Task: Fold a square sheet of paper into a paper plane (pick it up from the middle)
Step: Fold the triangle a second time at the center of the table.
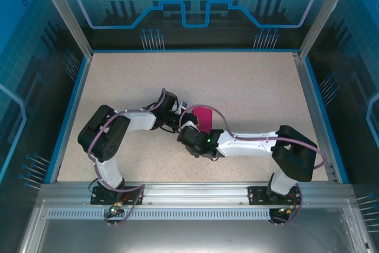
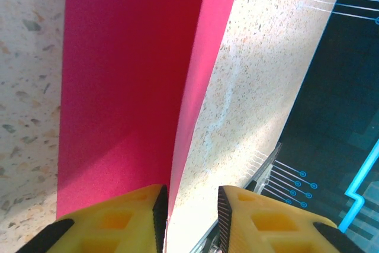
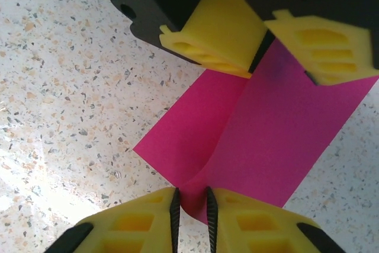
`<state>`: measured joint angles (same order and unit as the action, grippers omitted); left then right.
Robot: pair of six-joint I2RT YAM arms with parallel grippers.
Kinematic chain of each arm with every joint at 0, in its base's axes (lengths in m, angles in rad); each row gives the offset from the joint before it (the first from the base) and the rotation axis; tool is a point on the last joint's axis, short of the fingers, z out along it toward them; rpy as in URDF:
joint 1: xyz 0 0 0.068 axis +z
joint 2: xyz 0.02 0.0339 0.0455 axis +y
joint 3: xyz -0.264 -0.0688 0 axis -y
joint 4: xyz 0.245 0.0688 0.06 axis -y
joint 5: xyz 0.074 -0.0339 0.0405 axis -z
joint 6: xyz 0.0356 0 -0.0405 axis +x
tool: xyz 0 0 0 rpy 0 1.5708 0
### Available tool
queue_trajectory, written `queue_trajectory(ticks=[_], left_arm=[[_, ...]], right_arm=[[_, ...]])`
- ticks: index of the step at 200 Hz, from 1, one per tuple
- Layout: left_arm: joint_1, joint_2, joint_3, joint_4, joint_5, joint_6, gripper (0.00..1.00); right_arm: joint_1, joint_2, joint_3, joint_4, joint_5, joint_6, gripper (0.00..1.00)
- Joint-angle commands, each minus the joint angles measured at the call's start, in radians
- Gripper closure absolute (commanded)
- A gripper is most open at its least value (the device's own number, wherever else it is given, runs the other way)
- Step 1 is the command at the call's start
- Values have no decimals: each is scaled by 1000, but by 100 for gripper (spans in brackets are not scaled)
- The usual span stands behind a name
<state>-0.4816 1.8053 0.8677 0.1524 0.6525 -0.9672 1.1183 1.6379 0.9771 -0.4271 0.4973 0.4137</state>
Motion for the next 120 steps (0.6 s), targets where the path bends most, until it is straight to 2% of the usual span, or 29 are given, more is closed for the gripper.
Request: queue_trajectory(ticks=[1, 18, 52, 70, 90, 96, 120], left_arm=[[-6, -5, 24, -45, 20, 4, 68], [-6, -12, 25, -64, 4, 10, 68], [-7, -42, 34, -107, -53, 16, 57], [-6, -77, 30, -142, -115, 16, 48], [-5, -119, 28, -189, -181, 25, 46], [-6, -130, 24, -203, -199, 27, 42], [-6, -173, 11, -240, -248, 38, 41]], right_arm=[[-4, -43, 11, -15, 2, 8, 81], [-16, -59, 1, -5, -17, 4, 84], [-56, -99, -41, 42, -104, 1, 89], [-93, -117, -63, 72, -180, 1, 89], [-144, -135, -92, 121, -276, 6, 89], [-158, -140, -105, 136, -304, 7, 89], [-222, -160, -157, 188, -408, 17, 89]])
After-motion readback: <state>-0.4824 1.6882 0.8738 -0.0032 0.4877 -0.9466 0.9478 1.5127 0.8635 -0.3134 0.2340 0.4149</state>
